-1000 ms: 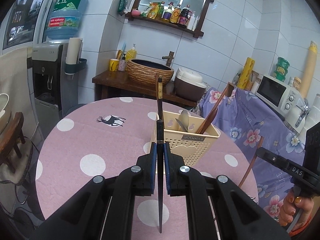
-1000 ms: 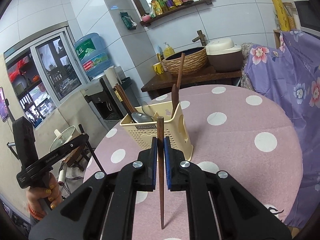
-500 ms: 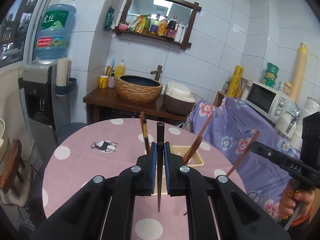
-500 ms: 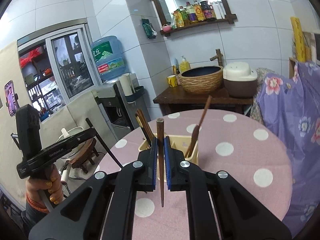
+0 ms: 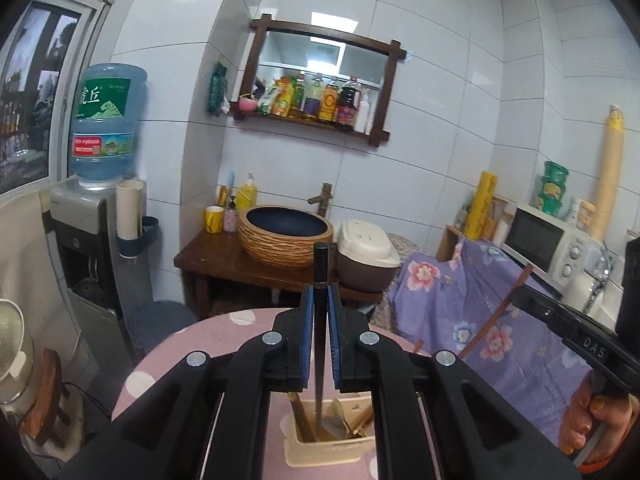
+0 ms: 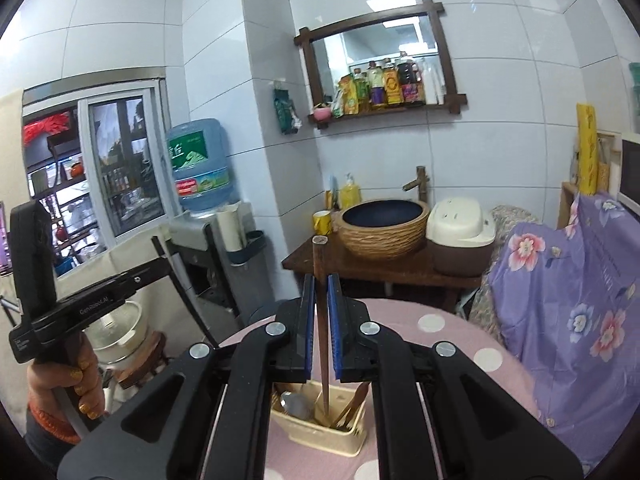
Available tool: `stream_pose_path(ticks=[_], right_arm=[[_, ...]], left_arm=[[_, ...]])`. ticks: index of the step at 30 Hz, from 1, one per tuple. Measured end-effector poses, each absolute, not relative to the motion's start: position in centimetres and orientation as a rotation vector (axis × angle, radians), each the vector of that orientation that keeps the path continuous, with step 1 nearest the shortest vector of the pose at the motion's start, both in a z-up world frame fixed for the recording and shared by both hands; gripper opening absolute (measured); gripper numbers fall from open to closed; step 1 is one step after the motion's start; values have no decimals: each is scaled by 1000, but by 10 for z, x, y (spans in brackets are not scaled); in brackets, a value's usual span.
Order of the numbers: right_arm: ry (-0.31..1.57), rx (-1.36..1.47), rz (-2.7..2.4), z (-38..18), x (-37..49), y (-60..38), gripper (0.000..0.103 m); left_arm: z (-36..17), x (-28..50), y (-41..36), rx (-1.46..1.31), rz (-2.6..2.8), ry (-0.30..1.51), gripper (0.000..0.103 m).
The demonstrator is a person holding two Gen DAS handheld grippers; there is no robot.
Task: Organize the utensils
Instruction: 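Carry both chopsticks over the cream holder and lower them in, then open both grippers and withdraw them from the holder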
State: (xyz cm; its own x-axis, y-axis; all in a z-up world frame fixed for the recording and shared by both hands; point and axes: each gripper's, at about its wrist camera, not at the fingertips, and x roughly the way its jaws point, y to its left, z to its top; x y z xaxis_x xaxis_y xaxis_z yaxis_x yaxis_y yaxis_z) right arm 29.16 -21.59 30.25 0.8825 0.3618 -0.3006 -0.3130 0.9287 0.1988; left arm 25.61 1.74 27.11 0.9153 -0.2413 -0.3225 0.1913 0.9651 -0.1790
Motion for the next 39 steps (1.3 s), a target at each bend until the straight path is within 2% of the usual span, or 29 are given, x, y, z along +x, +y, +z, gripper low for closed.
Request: stream_pose_path(ticks=[10, 15, 26, 27, 29, 30, 31, 32, 33, 35, 36, 38, 39], right_arm=[[476, 146, 300, 208, 329, -200, 8], [475, 137, 271, 181, 328, -197, 8], [429, 85, 242, 172, 318, -187, 8], [418, 80, 237, 172, 315, -187, 10], [391, 79, 230, 171, 308, -188, 25], [378, 81, 223, 170, 304, -189, 44], [363, 82, 214, 170, 299, -191, 59], [340, 79, 203, 169, 292, -193, 60], [325, 69, 191, 168, 287, -194, 60], [305, 36, 167, 164, 275, -194, 70], [293, 24, 155, 161, 269, -195, 80], [269, -3, 123, 151, 252, -198, 86], [266, -16, 112, 147, 245, -199, 89]], left_arm=[[173, 289, 10, -167, -195, 516, 8], [133, 293, 4, -130, -176, 562, 8], [123, 286, -7, -76, -182, 538, 8], [124, 284, -8, -73, -184, 535, 8], [124, 279, -8, -62, -184, 524, 10], [124, 275, -8, -54, -183, 517, 12], [123, 272, -8, -51, -182, 511, 20], [123, 267, -8, -48, -183, 502, 32], [123, 263, -8, -44, -184, 493, 38], [122, 251, -7, -27, -173, 456, 57], [120, 244, -6, -17, -166, 434, 61], [116, 231, -4, -5, -163, 401, 79], [113, 221, -1, -3, -165, 380, 84]])
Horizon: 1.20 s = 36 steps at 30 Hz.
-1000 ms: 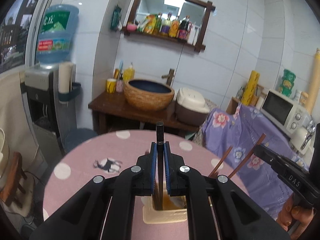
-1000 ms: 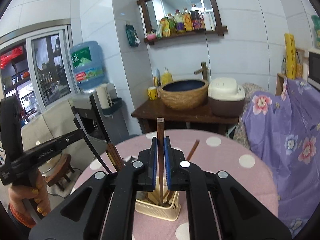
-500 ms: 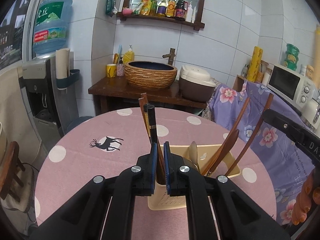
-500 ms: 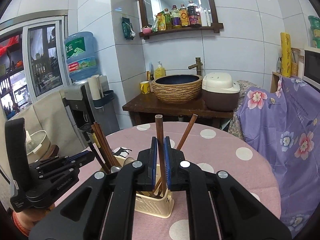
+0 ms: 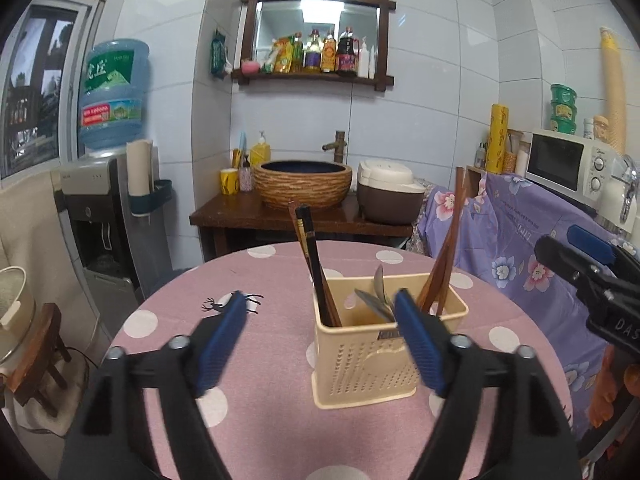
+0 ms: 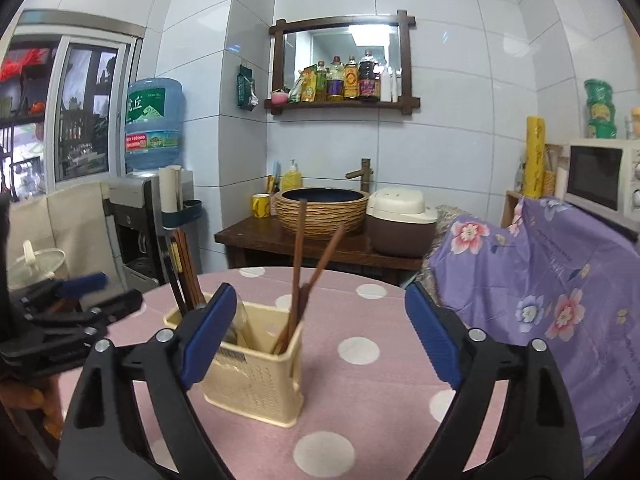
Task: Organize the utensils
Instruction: 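Open both grippers and withdraw them from the holder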
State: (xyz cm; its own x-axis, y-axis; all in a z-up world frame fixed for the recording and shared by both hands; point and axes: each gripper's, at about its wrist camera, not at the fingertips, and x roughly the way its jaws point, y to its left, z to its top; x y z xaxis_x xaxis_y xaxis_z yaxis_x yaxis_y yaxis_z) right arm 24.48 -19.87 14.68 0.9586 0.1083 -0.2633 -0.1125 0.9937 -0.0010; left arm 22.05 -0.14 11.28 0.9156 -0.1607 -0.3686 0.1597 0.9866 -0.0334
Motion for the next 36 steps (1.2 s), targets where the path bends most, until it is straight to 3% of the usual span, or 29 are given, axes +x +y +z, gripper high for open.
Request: stream_pose_path(ticks=[2, 9, 16, 26, 36], right_arm=[[265, -42, 89, 134, 228, -201, 97], [268, -97, 40, 67, 153, -199, 97], [340, -14, 141, 14, 89, -183, 97], [157, -99, 155, 23, 6, -160, 97], [146, -108, 163, 28, 1, -157, 97]], left_arm=[[106, 202, 4, 0, -168, 339, 98], [63, 122, 27, -43, -156, 223, 98], [25, 71, 31, -61, -123, 296, 98], [23, 16, 55, -131, -51, 234, 98], [17, 9, 43, -94, -71, 242, 98]])
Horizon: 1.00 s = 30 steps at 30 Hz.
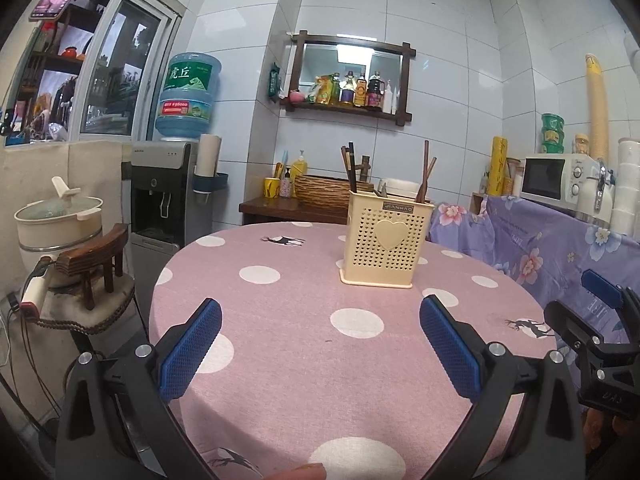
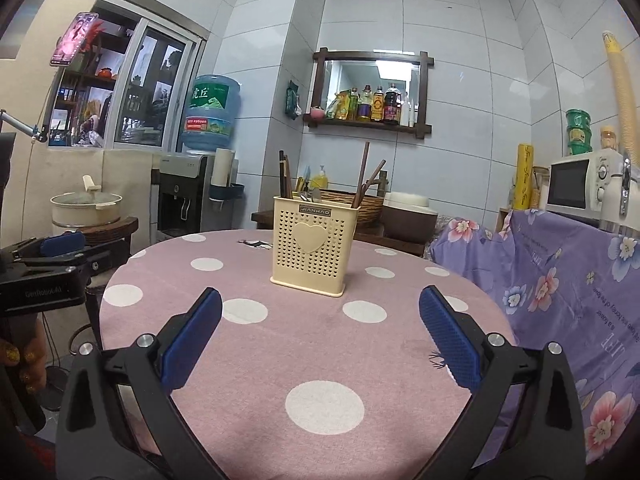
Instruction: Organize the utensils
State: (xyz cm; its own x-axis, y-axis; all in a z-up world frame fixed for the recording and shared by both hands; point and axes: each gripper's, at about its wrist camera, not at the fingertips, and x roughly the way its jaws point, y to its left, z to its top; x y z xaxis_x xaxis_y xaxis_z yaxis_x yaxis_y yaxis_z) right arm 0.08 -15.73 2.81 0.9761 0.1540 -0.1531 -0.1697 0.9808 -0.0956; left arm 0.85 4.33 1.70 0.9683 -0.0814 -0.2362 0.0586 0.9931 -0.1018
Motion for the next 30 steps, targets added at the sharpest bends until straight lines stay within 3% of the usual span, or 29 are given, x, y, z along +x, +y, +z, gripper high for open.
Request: stream_pose_path(ticks=[30], right_arm=[[175, -74, 159, 26, 4, -163, 97]], left_arm=[[15, 5, 42, -68, -75, 249, 98]])
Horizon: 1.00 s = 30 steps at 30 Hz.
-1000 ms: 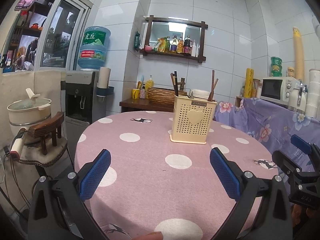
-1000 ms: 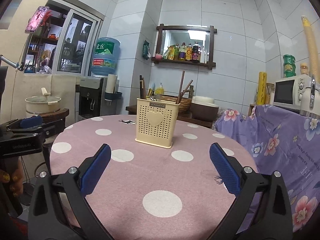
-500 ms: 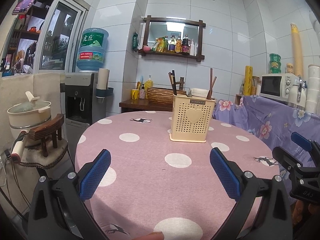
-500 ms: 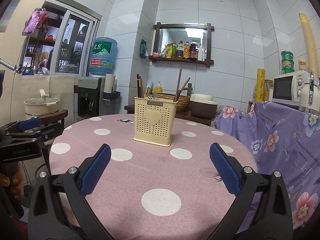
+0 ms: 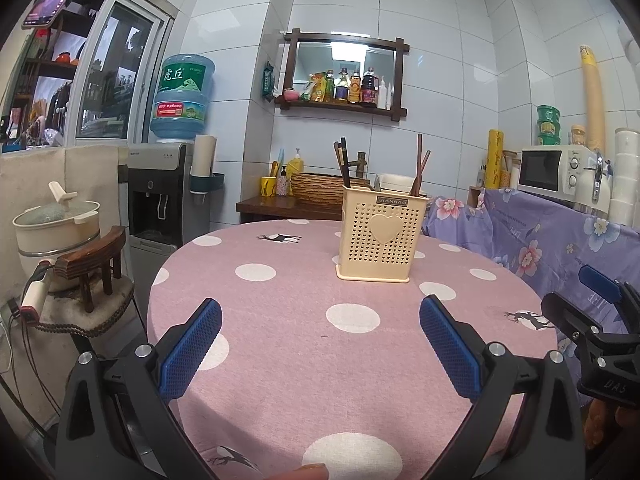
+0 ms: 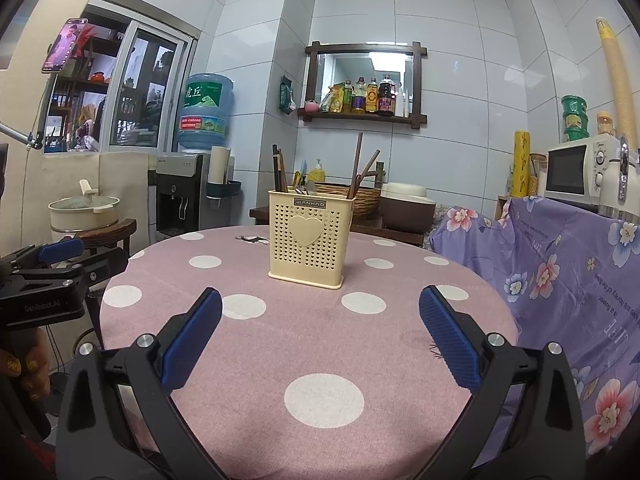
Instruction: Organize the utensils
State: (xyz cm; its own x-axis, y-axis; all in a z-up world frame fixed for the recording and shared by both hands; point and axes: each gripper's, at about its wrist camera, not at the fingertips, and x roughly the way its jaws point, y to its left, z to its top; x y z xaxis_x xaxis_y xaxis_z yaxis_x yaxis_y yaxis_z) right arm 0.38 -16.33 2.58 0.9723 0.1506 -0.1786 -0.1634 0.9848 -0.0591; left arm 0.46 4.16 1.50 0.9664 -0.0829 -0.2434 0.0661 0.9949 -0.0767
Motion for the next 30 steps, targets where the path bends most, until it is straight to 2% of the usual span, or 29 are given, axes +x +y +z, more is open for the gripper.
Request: stream_pose_path(ticks=[30], right_arm=[[191, -73, 158, 21, 5, -160, 97]], left_arm=[[12, 7, 40, -76, -102, 287, 98]])
